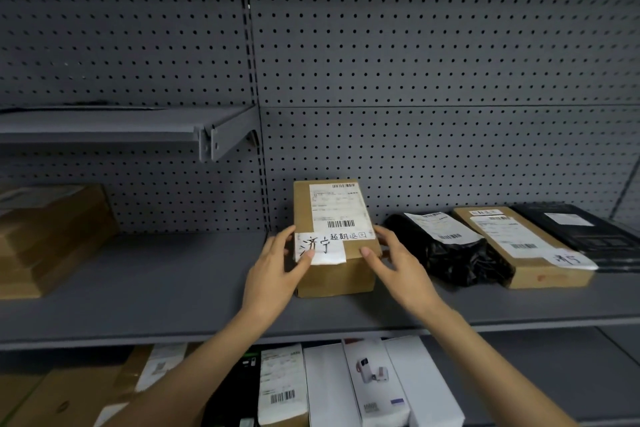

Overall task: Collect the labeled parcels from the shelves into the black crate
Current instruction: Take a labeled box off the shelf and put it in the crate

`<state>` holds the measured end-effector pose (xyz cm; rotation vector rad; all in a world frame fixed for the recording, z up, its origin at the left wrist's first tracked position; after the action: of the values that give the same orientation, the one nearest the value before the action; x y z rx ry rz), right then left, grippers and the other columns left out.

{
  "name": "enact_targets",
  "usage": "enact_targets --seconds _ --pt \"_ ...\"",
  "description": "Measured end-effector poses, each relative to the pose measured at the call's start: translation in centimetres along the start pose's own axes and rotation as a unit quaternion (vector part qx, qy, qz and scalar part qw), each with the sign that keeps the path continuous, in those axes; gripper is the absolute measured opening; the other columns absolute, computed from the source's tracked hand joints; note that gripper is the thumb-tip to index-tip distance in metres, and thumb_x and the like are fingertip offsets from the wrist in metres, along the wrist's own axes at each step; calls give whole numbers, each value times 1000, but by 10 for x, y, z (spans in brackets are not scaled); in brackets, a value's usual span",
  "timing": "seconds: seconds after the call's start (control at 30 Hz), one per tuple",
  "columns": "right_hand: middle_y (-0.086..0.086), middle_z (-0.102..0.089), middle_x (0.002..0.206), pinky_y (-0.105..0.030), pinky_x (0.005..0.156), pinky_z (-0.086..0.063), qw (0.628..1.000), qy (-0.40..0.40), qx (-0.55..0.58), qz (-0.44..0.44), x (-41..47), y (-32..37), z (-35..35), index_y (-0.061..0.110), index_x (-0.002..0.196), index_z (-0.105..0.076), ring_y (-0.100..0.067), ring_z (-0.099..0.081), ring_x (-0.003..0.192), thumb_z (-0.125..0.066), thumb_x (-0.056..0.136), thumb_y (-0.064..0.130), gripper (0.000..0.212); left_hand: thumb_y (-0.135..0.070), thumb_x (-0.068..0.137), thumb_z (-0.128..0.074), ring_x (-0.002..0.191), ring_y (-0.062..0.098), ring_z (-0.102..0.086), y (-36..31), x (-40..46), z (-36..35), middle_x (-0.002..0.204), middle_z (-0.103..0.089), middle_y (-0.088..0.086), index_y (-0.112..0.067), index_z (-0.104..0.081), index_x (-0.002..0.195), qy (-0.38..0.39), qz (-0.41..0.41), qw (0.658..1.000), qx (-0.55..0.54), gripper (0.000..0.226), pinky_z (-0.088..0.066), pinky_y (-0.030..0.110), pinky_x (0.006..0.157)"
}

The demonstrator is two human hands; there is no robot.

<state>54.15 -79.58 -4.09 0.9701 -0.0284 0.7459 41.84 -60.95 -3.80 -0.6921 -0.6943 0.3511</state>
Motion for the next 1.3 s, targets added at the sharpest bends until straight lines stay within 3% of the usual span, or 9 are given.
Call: enact_targets --seconds 0.23,0.47,0.6,0.73,0.83,0.97,1.2,1.3 --pt "24 -54 126 -30 90 -49 999 -41 12 31 -23 2 1 41 137 -32 5 -52 112 -50 87 58 56 -48 86 -54 105 0 -52 -3 -15 -2 125 -47 -16 -34 -34 138 0 -34 999 -16 57 -49 22 80" --pt "14 -60 120 -29 77 -52 997 -28 -68 6 -16 6 13 34 139 -36 -5 -60 95 -40 84 67 64 -50 87 -52 99 -2 -54 -7 -4 2 118 -51 -17 -37 -41 132 27 -9 999 -18 49 -51 28 80" --pt "12 -56 129 -29 84 -49 999 8 -42 -6 -7 3 14 36 140 -32 -7 -56 110 -38 83 70 67 -62 84 -38 102 -2 -54 -4 3 0 119 -53 -18 -38 -45 130 49 3 999 -24 52 -50 26 82" --pt "21 -52 131 -25 83 -46 999 28 -39 1 -5 4 18 41 142 -24 -1 -57 104 -50 81 67 71 -50 92 -35 100 -5 -52 6 4 4 112 -58 -21 -42 -50 118 34 36 997 -54 31 -42 16 76" --pt "22 -49 134 -31 85 -50 996 46 -71 22 -3 -2 15 45 142 -15 -6 -63 98 -59 77 67 82 -40 97 -36 101 0 -52 17 5 0 113 -58 -20 -41 -50 120 52 45 997 -40 27 -42 21 77" --pt "18 -35 146 -31 93 -47 993 54 -92 45 -5 -7 10 50 141 -13 -6 -55 113 -63 77 62 83 -32 98 -36 100 2 -53 14 6 -8 110 -58 -20 -37 -50 122 56 48 996 -57 27 -42 23 78" --pt "16 -48 136 -31 90 -50 996 3 -74 58 -10 -2 28 57 134 -18 -11 -59 104 -62 72 67 76 -30 97 -40 96 -15 -50 -3 12 -4 104 -57 -28 -37 -52 119 49 12 995 -91 25 -41 14 74" --pt "17 -50 129 -26 84 -49 994 -32 -83 60 -14 3 44 54 135 -18 -8 -59 99 -60 74 66 75 -28 97 -41 100 -12 -51 -20 21 -6 108 -58 -25 -34 -53 119 53 -24 993 -104 26 -41 12 76"
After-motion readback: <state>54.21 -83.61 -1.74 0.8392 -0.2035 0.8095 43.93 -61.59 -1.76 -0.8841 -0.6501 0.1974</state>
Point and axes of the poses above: each hand's wrist, its own x-axis towards the middle knuckle, its own z-axis out of the back of the hand, y = z × x, the point moved 1 cm from there along x, towards the middle knuckle
